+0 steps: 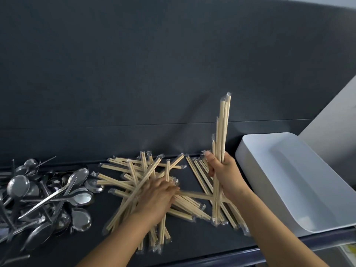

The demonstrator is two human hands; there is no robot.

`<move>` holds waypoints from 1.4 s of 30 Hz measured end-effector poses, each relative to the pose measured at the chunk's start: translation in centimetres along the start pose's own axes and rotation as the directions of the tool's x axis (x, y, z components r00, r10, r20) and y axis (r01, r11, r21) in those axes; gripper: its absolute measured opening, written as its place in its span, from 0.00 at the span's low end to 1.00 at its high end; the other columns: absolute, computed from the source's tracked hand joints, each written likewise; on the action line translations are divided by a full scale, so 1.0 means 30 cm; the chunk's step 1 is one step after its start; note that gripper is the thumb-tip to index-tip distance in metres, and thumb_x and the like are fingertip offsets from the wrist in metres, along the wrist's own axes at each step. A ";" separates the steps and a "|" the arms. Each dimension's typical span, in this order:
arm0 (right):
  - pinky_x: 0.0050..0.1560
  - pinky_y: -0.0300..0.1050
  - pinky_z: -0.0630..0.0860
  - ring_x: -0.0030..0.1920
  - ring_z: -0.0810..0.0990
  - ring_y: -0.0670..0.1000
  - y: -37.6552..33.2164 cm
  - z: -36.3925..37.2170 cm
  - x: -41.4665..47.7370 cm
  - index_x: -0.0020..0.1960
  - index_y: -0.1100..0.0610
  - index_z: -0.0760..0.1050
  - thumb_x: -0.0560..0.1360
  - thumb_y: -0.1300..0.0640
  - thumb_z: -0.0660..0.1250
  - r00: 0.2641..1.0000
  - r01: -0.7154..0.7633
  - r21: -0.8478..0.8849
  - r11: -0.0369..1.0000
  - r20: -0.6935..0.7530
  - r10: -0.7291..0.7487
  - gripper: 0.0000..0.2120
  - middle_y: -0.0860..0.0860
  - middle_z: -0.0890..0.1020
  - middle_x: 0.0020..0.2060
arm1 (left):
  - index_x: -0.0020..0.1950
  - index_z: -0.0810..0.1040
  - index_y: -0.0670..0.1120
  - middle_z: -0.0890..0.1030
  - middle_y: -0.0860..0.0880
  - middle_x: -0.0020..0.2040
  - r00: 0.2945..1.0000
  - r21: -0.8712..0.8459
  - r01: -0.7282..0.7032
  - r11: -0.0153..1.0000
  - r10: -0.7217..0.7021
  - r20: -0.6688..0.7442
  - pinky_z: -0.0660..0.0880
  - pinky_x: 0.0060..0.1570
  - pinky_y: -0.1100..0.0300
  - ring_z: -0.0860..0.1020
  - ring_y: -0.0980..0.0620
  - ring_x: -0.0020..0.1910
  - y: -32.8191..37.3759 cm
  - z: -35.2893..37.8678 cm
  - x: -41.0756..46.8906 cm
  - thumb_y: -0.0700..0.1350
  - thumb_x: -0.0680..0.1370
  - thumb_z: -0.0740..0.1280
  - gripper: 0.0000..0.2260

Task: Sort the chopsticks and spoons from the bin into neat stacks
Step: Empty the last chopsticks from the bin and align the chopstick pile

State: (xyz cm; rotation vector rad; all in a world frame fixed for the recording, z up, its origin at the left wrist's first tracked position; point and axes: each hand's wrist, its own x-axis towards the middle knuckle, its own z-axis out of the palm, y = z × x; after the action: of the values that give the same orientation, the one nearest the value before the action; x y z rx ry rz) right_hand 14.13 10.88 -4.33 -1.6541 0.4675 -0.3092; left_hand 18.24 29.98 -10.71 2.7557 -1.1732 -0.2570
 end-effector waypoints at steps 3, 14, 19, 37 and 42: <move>0.35 0.41 0.71 0.29 0.69 0.47 -0.002 -0.014 -0.003 0.40 0.56 0.67 0.77 0.50 0.65 1.000 0.029 0.017 0.999 -0.009 -0.028 0.13 0.48 0.69 0.27 | 0.67 0.72 0.54 0.70 0.55 0.69 0.990 -0.003 -0.034 0.999 0.034 -0.134 0.50 0.73 0.53 0.61 0.55 0.72 0.012 -0.016 0.016 0.48 0.82 0.56 0.15; 0.37 0.43 0.70 0.28 0.69 0.46 -0.046 -0.061 0.031 0.40 0.55 0.66 0.79 0.53 0.63 0.989 0.115 0.107 0.988 -0.110 -0.103 0.11 0.50 0.69 0.28 | 0.62 0.77 0.50 0.75 0.53 0.61 0.933 0.010 -0.339 0.941 0.335 0.135 0.56 0.67 0.55 0.66 0.53 0.65 0.053 -0.002 0.088 0.53 0.78 0.63 0.15; 0.37 0.42 0.71 0.30 0.69 0.48 -0.037 -0.084 0.030 0.41 0.58 0.65 0.78 0.54 0.63 0.982 0.132 0.090 0.987 -0.149 -0.118 0.12 0.52 0.69 0.28 | 0.58 0.77 0.46 0.76 0.49 0.56 0.920 0.069 -0.370 0.926 0.355 0.169 0.65 0.61 0.53 0.70 0.49 0.58 0.081 0.029 0.098 0.48 0.79 0.63 0.11; 0.31 0.39 0.70 0.29 0.69 0.47 -0.066 -0.190 0.016 0.39 0.58 0.66 0.78 0.54 0.63 0.950 0.242 0.064 0.968 -0.217 -0.223 0.12 0.51 0.69 0.28 | 0.58 0.73 0.51 0.74 0.53 0.55 0.963 -0.159 -0.216 0.963 0.237 0.129 0.71 0.53 0.59 0.73 0.55 0.54 0.079 -0.016 0.088 0.48 0.79 0.62 0.08; 0.34 0.38 0.72 0.28 0.69 0.46 -0.161 -0.278 0.044 0.39 0.55 0.65 0.79 0.54 0.63 0.915 0.288 0.078 0.954 -0.317 -0.250 0.12 0.47 0.70 0.27 | 0.58 0.73 0.52 0.79 0.58 0.47 0.994 -0.469 -0.084 0.879 0.044 -0.096 0.76 0.38 0.62 0.78 0.58 0.40 0.069 -0.117 0.120 0.48 0.80 0.62 0.07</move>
State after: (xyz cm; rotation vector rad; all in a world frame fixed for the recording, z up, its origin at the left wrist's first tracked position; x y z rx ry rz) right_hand 12.04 3.37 1.51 -1.5549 0.4376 -0.7927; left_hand 19.98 26.13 -7.26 2.2743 -1.0147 -0.3631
